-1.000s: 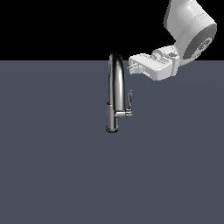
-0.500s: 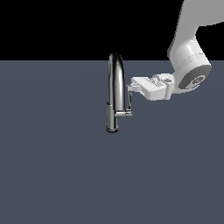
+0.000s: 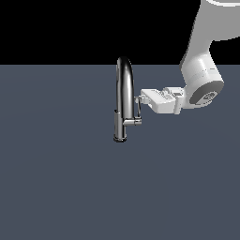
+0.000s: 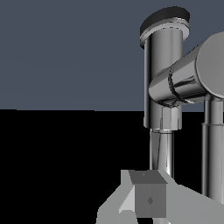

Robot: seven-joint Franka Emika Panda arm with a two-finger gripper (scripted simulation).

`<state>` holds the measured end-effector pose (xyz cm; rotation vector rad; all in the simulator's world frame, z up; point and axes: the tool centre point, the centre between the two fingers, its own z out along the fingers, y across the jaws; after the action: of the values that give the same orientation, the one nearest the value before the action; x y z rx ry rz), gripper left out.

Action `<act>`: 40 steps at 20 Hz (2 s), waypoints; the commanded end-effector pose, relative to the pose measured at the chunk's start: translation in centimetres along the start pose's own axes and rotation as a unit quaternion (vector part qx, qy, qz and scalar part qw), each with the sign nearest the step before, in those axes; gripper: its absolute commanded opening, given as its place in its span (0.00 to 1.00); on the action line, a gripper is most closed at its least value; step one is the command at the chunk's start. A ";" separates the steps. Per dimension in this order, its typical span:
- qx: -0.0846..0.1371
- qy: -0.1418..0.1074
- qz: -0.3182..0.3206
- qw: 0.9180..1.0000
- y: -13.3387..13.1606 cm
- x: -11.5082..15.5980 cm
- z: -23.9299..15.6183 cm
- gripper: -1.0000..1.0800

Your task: Turn on the faucet by rotating a designated handle.

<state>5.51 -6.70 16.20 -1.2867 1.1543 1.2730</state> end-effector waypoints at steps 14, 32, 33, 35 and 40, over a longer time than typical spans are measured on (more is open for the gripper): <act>0.000 0.000 0.000 1.000 3.3 -0.4 0.1 0.00; 0.004 0.002 -0.001 1.000 7.8 0.9 -0.2 0.00; 0.004 0.002 -0.001 1.000 8.2 1.1 -0.2 0.00; 0.003 0.001 -0.001 1.000 9.0 1.6 -0.1 0.00; 0.001 0.000 0.000 1.000 10.9 3.0 0.1 0.00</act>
<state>-3.97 -8.25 14.38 -1.2967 1.1529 1.2379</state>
